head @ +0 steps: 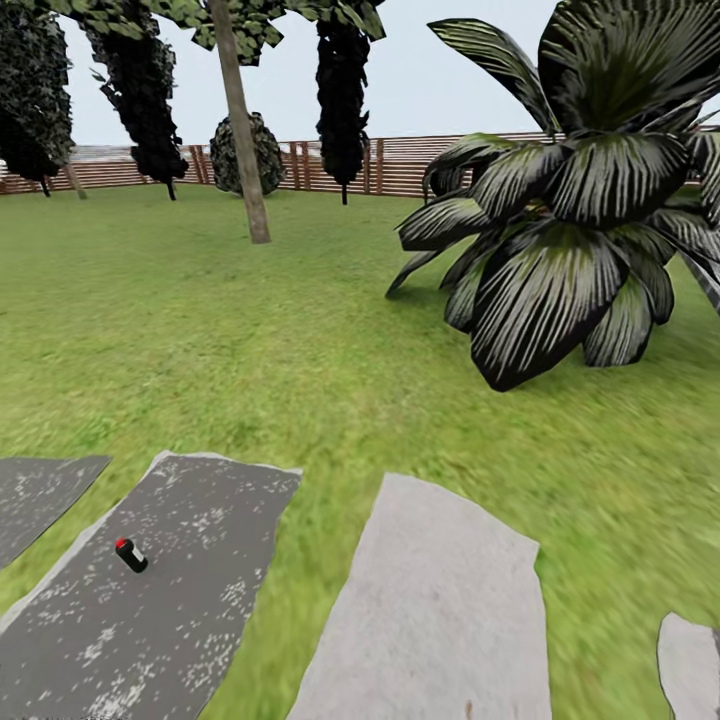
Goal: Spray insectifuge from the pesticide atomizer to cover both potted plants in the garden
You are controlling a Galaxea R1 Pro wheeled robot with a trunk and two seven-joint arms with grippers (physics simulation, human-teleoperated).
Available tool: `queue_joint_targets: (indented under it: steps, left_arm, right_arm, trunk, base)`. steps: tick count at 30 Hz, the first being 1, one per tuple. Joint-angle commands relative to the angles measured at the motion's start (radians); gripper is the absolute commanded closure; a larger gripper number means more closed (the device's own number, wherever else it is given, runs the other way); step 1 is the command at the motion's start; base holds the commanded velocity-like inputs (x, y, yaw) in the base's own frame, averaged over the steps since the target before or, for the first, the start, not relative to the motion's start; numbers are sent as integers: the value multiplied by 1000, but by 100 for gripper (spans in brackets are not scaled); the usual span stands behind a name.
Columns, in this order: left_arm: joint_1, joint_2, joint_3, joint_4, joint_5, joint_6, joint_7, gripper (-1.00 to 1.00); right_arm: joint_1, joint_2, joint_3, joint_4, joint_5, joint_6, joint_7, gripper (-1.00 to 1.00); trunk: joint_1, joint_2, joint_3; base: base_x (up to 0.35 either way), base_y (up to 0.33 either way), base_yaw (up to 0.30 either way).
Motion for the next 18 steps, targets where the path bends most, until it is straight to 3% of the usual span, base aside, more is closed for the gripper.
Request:
queue_joint_targets:
  steps: [1,18]
  left_arm:
    - [-1,0,-1,1,-5,-3,0,-100]
    - [-1,0,1,1,-5,-3,0,-100]
  right_arm:
    - [0,0,-5,1,8,-2,-2,-100]
    - [0,0,-5,1,8,-3,-2,-100]
  trunk:
    - [0,0,-1]
    - [0,0,-1]
  base:
    - [173,-239,276]
    - [173,-239,276]
